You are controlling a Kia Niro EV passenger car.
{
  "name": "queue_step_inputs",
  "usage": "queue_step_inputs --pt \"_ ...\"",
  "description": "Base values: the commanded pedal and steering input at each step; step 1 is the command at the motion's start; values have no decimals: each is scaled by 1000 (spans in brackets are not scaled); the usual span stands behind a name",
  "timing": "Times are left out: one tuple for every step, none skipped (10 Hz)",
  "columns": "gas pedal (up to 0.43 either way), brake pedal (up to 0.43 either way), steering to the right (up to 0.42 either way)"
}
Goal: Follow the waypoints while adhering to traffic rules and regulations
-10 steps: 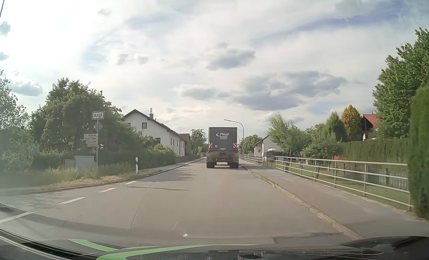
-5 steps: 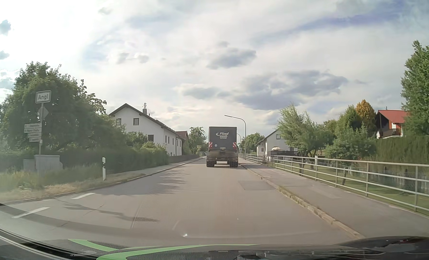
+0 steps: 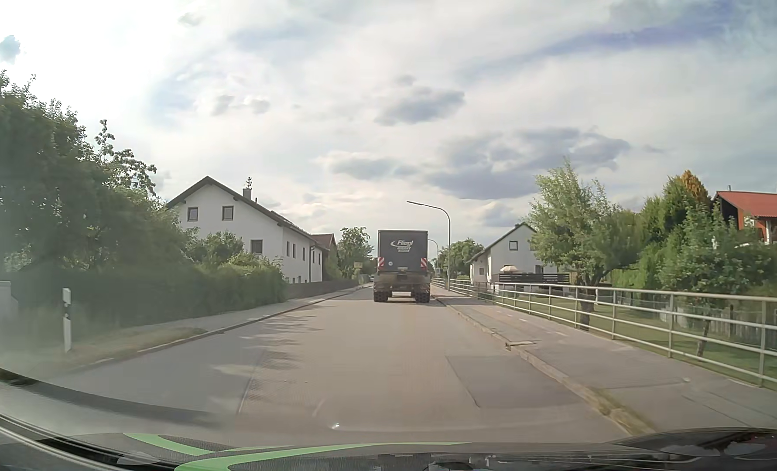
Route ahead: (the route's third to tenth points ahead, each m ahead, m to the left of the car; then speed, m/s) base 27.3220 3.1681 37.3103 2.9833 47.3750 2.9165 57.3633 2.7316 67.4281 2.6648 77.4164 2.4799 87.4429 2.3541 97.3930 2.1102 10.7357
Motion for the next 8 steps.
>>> queue_step_inputs --pt "150 0 -1" --pt "150 0 -3" --pt "150 0 -3" --pt "150 0 -3" --pt "150 0 -4" --pt "150 0 -4" --pt "150 0 -3" --pt "150 0 -3"
